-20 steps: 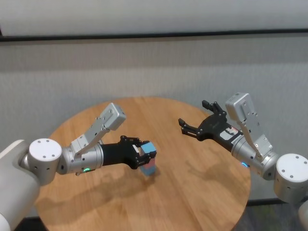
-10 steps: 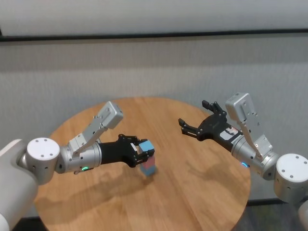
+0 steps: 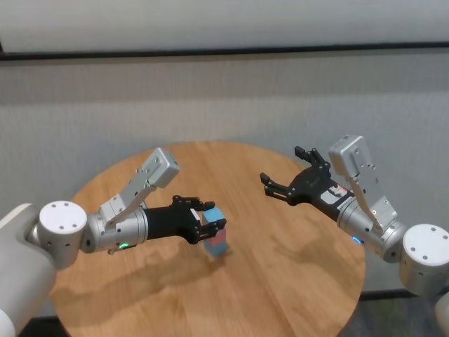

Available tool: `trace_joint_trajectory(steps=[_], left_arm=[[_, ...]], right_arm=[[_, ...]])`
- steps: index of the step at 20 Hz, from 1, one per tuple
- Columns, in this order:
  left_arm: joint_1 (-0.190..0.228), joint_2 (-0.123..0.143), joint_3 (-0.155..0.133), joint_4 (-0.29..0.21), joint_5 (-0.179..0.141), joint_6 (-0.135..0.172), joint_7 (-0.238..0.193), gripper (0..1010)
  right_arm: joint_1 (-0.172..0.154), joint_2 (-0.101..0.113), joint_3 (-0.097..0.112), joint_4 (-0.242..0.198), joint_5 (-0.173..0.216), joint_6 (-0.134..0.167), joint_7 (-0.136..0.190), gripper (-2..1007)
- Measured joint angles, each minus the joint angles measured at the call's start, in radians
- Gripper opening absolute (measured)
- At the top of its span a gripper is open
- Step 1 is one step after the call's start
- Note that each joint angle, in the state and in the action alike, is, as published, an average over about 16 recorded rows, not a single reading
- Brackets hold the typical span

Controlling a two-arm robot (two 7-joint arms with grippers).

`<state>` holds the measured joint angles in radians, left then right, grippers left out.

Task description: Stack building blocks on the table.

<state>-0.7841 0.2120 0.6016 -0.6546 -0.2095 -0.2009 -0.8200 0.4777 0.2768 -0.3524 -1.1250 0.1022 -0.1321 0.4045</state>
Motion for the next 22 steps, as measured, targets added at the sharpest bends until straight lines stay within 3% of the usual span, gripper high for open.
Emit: trace_joint_trajectory(steps=[6, 11, 16, 22], left_arm=[[0.002, 0.000, -0.004, -0.003, 0.001, -0.003, -0.002, 675], [0.015, 0.011, -0.008, -0.037, -0.002, 0.006, 0.003, 840], [0.037, 0.033, -0.019, -0.090, -0.012, 0.018, 0.017, 948], [0.071, 0.072, -0.041, -0.167, -0.030, 0.037, 0.047, 999]], right_arm=[[0.000, 0.000, 0.000, 0.000, 0.000, 0.000, 0.000, 1005], [0.000, 0.000, 0.000, 0.000, 0.000, 0.000, 0.000, 1005], [0.000, 0.000, 0.000, 0.000, 0.000, 0.000, 0.000, 1005], [0.000, 0.000, 0.000, 0.000, 0.000, 0.000, 0.000, 1005]])
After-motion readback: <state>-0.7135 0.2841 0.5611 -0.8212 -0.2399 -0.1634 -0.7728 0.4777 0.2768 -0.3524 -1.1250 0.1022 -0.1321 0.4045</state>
